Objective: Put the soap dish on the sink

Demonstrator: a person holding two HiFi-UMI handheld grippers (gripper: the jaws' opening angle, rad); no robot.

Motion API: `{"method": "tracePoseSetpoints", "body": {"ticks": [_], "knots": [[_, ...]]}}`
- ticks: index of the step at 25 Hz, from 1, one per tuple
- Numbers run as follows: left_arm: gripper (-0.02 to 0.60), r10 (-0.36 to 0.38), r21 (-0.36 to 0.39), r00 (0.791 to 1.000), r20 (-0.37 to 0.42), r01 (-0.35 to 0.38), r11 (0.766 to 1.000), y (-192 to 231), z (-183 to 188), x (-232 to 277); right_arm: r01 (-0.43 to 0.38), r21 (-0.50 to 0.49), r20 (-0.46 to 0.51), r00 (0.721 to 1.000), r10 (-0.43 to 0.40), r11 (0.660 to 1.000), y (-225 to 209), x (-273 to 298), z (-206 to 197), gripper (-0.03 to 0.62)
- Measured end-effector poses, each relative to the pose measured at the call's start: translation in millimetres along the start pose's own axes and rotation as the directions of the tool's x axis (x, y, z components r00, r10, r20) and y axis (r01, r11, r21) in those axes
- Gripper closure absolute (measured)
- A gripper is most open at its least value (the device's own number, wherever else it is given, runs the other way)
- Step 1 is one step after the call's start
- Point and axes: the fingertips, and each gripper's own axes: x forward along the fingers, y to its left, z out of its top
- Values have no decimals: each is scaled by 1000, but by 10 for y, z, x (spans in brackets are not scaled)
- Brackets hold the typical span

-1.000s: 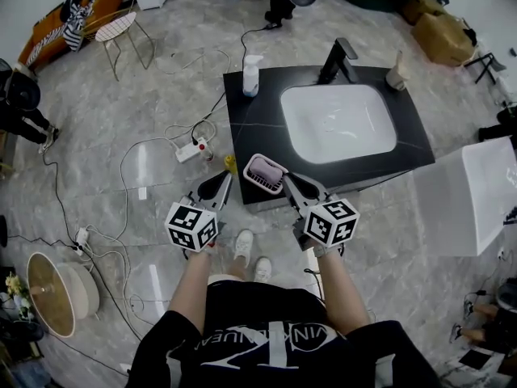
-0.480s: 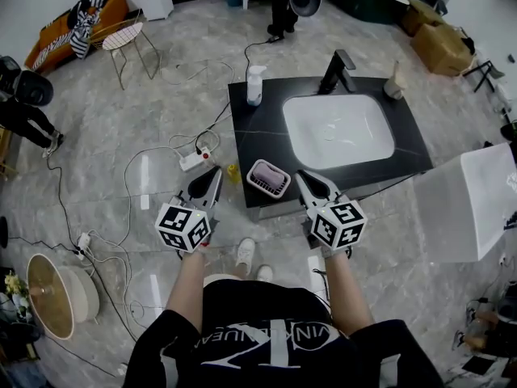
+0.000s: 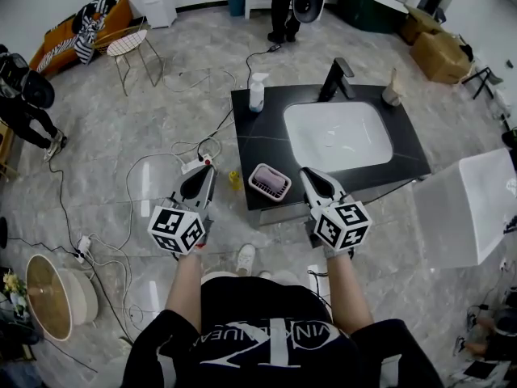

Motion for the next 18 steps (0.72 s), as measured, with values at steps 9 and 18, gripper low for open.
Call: {"method": "tracePoseSetpoints", "body": {"ticks": [9,18], "knots": [[568,19,10,999,34,-19,1000,22,161,-72,7,-19,34,999,-7,1000,-6,-73,131,556],[568,14,13,999,35,-14,1000,-3,180,-47,15,-23,59,998,-13,1000,-19,-96,198,556]]}}
